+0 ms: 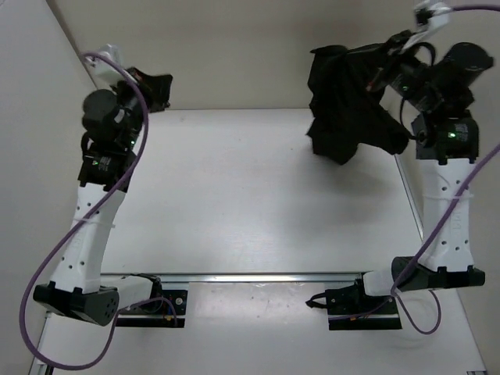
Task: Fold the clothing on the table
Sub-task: Flatten the skirt out
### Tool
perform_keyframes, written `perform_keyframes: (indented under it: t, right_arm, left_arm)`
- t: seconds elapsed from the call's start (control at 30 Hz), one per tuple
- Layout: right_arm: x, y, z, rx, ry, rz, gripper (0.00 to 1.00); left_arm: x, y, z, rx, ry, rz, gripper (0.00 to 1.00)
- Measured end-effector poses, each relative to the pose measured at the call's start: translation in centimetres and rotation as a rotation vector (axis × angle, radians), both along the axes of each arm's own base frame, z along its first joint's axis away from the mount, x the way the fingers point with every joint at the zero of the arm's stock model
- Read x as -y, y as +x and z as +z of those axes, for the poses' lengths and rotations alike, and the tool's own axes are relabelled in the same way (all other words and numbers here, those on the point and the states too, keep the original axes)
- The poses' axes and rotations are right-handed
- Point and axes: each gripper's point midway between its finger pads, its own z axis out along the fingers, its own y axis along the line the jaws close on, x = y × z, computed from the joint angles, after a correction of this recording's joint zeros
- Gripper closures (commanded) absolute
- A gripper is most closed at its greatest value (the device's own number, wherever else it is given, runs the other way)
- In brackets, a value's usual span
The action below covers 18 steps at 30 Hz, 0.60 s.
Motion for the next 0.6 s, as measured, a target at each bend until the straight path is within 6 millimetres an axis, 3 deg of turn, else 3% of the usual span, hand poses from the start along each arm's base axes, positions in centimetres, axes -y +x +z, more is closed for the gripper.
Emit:
perform_keyframes:
  t: [0.07, 0.13, 0.23, 0.27, 0.3, 0.33, 0.37, 0.43, 0.5, 0.57, 0.6]
  right_arm:
    - [-3.8, 0.2, -2.2, -0.047, -0.008, 0.101, 0.99]
    - [-8.0, 0.8, -5.6, -0.127, -0.036, 0.206, 1.00]
    - [-16.8, 1.4, -14.7, -0.328, -0.129, 0.402, 1.00]
    - [-19.5, 1.1, -18.3, -0.406, -0.165, 0.460, 1.00]
    - [-21.7, 0.3, -21.6, -0.481, -0.201, 0.516, 0.91]
    - [-23.6, -0.7, -25.0, -0.563, -0.238, 0.563, 0.70]
    - [-25.1, -2.1, -28.2, -0.653, -0.277, 0.608, 0.61]
    - [-26.9, -4.7, -31.7, -0.759, -0.336, 0.679, 0.49]
    - [-26.7, -5.8, -32.1, -0.793, -0.354, 0.696, 0.39]
    - [-25.1, -4.9, -30.1, -0.761, -0.319, 0.663, 0.28]
    - [-23.7, -4.2, -28.9, -0.734, -0.293, 0.630, 0.27]
  left_arm:
    - [0.8, 0.9, -4.7, -0.097, 0.016, -0.029, 1.00]
    - [1.7, 2.3, -12.2, -0.257, 0.041, -0.054, 0.99]
    - [2.2, 2.2, -23.5, -0.529, 0.076, -0.084, 0.94]
    - [2.1, 1.8, -26.1, -0.600, 0.082, -0.090, 0.86]
    - [1.8, 1.0, -28.6, -0.672, 0.088, -0.092, 0.75]
    - [1.5, 0.5, -29.7, -0.708, 0.092, -0.091, 0.67]
    - [1.3, 0.3, -30.1, -0.723, 0.091, -0.089, 0.49]
    - [0.8, 0.2, -29.4, -0.705, 0.084, -0.085, 0.36]
    - [0.5, 0.1, -28.3, -0.676, 0.070, -0.077, 0.21]
    - [0.6, 0.1, -27.1, -0.647, 0.067, -0.085, 0.16]
    - [0.8, 0.2, -26.6, -0.636, 0.064, -0.091, 0.15]
